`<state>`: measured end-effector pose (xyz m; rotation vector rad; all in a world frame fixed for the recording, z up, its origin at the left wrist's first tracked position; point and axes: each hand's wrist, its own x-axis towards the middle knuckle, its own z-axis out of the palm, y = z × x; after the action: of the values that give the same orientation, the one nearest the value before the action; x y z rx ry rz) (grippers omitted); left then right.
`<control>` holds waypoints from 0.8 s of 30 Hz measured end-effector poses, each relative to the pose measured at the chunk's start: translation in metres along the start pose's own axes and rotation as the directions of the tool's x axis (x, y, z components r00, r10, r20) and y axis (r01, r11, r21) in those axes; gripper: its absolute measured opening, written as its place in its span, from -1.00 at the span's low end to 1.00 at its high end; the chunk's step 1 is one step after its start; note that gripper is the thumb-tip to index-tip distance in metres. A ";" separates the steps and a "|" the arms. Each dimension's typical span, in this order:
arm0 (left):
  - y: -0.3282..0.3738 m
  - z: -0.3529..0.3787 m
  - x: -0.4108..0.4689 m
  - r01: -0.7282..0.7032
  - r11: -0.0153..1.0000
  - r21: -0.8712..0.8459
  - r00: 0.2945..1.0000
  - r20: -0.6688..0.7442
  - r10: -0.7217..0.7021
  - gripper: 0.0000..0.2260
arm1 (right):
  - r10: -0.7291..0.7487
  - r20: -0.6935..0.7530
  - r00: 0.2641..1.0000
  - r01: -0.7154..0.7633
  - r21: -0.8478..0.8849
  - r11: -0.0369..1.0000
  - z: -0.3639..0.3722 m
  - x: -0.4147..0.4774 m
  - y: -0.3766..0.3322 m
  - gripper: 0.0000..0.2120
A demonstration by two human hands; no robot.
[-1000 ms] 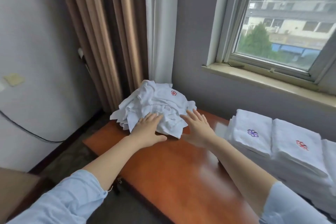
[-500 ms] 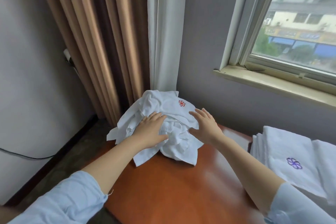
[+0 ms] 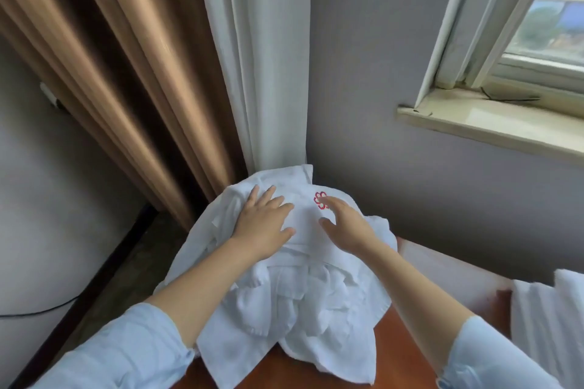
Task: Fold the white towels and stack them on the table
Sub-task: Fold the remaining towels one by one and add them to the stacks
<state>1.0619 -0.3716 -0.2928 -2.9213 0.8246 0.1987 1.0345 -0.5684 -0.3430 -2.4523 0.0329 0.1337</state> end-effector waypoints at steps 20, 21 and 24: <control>-0.013 0.011 0.039 0.123 0.992 -0.002 0.976 -0.180 -0.122 -0.70 | -0.206 -0.116 0.972 0.175 -0.235 0.956 -0.027 0.045 0.000 -0.76; -0.007 0.003 0.033 0.103 0.995 -0.011 0.975 -0.196 -0.103 -0.74 | -0.222 -0.133 0.966 0.183 -0.254 0.950 -0.038 0.032 -0.003 -0.75; 0.012 -0.023 0.011 0.031 0.999 -0.005 0.967 -0.252 -0.032 -0.73 | -0.238 -0.181 0.954 0.181 -0.281 0.942 -0.067 -0.007 -0.018 -0.75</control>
<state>1.0671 -0.3908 -0.2723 -2.9986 0.8073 -0.1793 1.0347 -0.5974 -0.2796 -2.7042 -0.1643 -0.2343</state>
